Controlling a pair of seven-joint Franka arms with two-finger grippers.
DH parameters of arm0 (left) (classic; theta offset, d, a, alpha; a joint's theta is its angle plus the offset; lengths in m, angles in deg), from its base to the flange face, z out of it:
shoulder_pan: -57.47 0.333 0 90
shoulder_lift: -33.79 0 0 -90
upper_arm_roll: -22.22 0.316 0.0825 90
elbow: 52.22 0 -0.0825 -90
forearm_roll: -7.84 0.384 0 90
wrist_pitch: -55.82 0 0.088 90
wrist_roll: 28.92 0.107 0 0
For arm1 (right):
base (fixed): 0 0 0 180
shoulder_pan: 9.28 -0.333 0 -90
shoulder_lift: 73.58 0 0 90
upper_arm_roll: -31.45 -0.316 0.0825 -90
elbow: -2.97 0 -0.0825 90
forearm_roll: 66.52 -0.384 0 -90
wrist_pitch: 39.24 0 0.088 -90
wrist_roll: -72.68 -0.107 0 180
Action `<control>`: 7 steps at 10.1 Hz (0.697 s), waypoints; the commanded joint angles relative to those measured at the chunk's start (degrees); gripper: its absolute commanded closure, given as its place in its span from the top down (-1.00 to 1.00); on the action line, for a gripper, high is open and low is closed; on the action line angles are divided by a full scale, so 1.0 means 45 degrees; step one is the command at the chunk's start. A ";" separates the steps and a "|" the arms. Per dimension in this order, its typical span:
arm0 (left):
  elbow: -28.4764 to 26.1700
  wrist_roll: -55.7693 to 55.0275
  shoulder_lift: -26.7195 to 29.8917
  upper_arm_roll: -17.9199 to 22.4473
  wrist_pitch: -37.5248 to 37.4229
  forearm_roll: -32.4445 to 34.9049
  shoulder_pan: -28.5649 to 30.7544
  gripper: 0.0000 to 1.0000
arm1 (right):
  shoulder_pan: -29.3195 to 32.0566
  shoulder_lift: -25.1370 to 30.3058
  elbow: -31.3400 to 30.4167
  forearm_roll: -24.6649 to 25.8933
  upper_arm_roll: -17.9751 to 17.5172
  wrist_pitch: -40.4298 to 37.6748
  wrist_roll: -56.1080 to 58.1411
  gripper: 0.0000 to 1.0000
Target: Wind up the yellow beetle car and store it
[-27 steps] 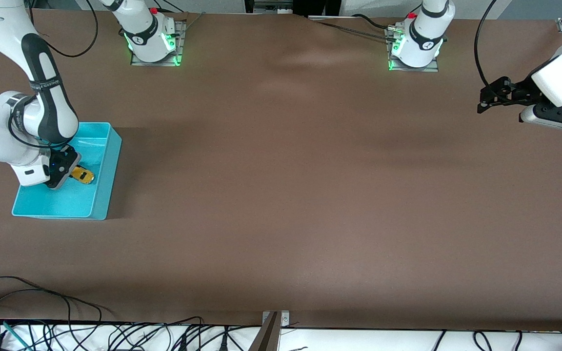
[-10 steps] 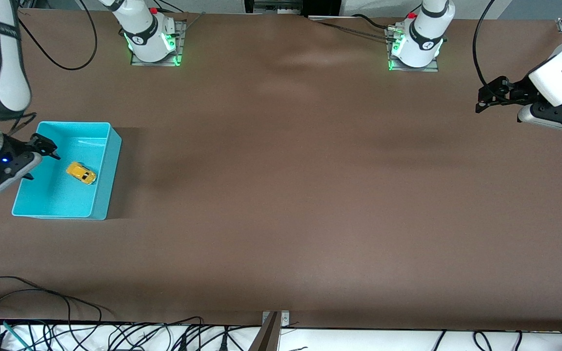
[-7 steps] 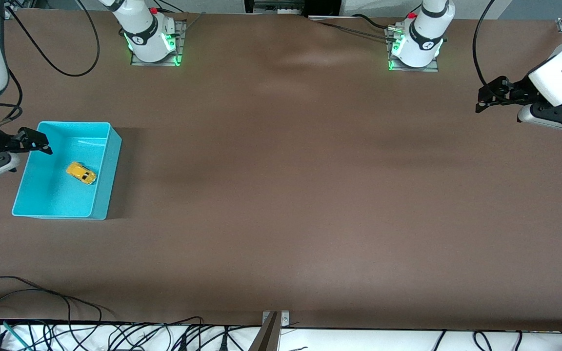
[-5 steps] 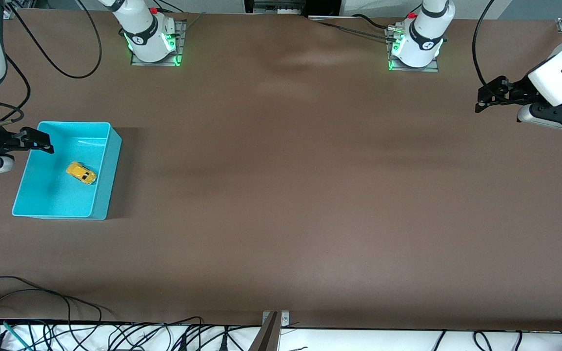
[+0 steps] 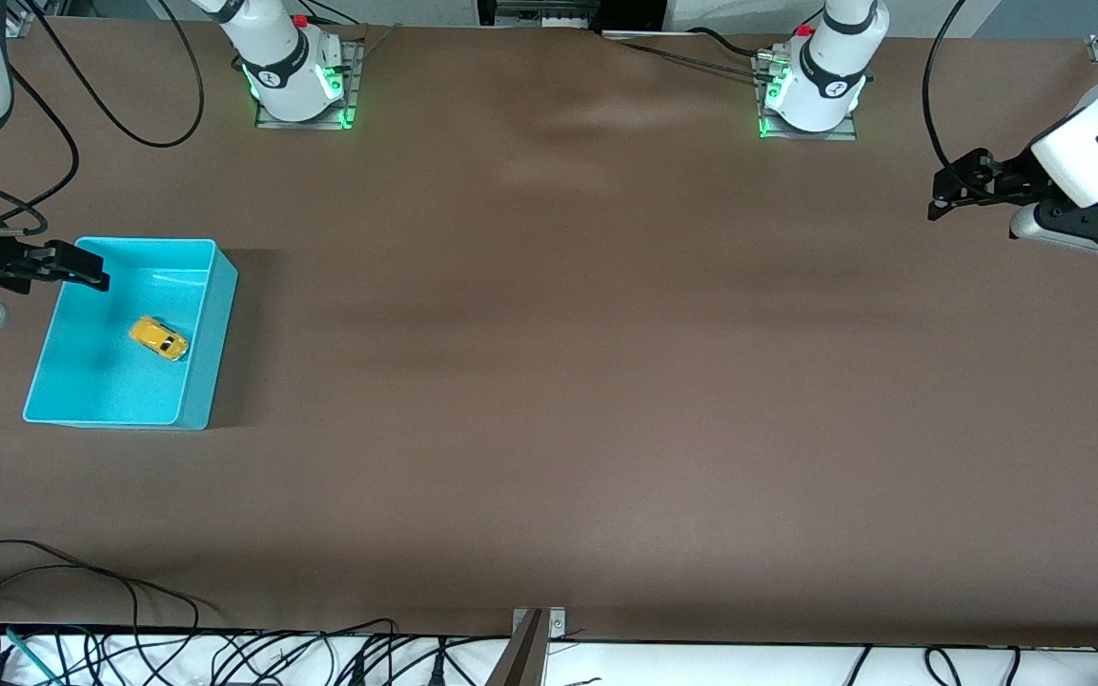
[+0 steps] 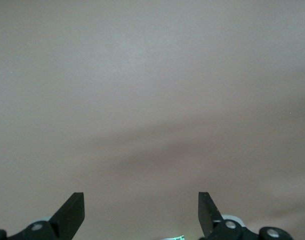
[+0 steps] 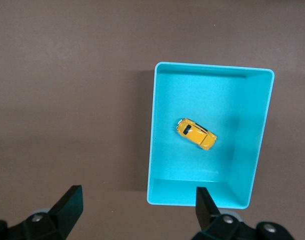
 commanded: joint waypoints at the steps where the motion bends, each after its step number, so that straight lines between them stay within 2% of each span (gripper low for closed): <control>1: 0.0218 0.0304 -0.0009 0.0041 -0.0206 -0.0182 0.0024 1.00 | -0.0027 0.1726 -0.2192 0.1018 -0.0619 0.0881 -0.1358 1.00; 7: 0.0218 0.0304 -0.0028 0.0060 -0.0206 -0.0182 0.0024 1.00 | 0.0012 0.1631 -0.2040 0.0925 -0.0583 0.0568 -0.1502 1.00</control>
